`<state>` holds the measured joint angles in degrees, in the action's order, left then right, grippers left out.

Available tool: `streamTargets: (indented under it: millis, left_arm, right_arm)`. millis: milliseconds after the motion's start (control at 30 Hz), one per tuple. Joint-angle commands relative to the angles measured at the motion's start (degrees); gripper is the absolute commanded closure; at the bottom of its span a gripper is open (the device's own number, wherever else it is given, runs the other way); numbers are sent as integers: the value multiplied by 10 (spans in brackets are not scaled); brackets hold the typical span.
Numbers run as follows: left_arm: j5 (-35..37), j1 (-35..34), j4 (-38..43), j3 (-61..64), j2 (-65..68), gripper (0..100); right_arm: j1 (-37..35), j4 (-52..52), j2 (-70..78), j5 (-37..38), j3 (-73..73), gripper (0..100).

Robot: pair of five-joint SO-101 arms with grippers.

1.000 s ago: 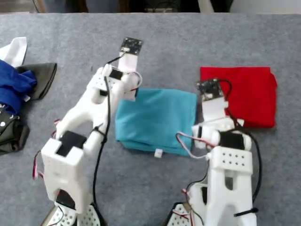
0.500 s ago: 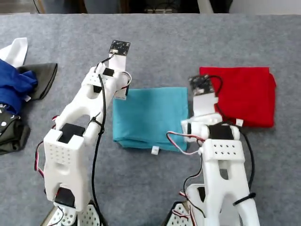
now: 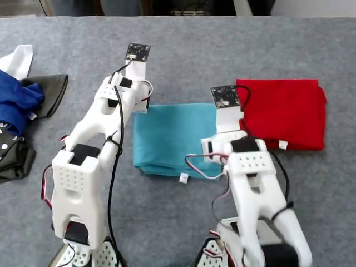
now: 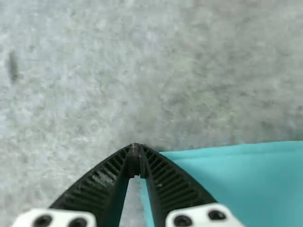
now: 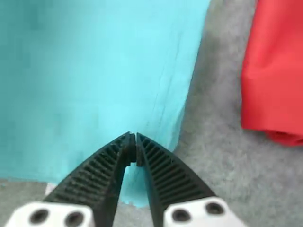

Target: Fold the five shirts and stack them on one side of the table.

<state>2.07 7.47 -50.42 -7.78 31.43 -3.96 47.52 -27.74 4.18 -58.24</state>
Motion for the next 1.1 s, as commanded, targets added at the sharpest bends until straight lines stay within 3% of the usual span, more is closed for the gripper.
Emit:
streamTargets:
  millis: [0,200,367,600,767,900,1067]
  left_arm:
    - [-1,-21,6,-36,3,971]
    - [-4,-25,10,-38,0,971]
    - [-4,-33,-8,-64,-1,971]
    - [-5,-58,-162,-213,-1,971]
    - [-5,-44,-273,-205,-6,972]
    - [-1,-51,-224,-77,-69,972]
    - [-1,-53,-44,224,-238,972]
  right_arm:
    - [31,-25,73,-7,1,984]
    - [25,11,87,-11,67,984]
    - [26,127,15,-11,170,984]
    - [28,271,-84,-18,276,982]
    - [25,346,-53,-139,264,881]
    - [3,326,-13,-215,246,745]
    - [-59,259,48,-299,210,582]
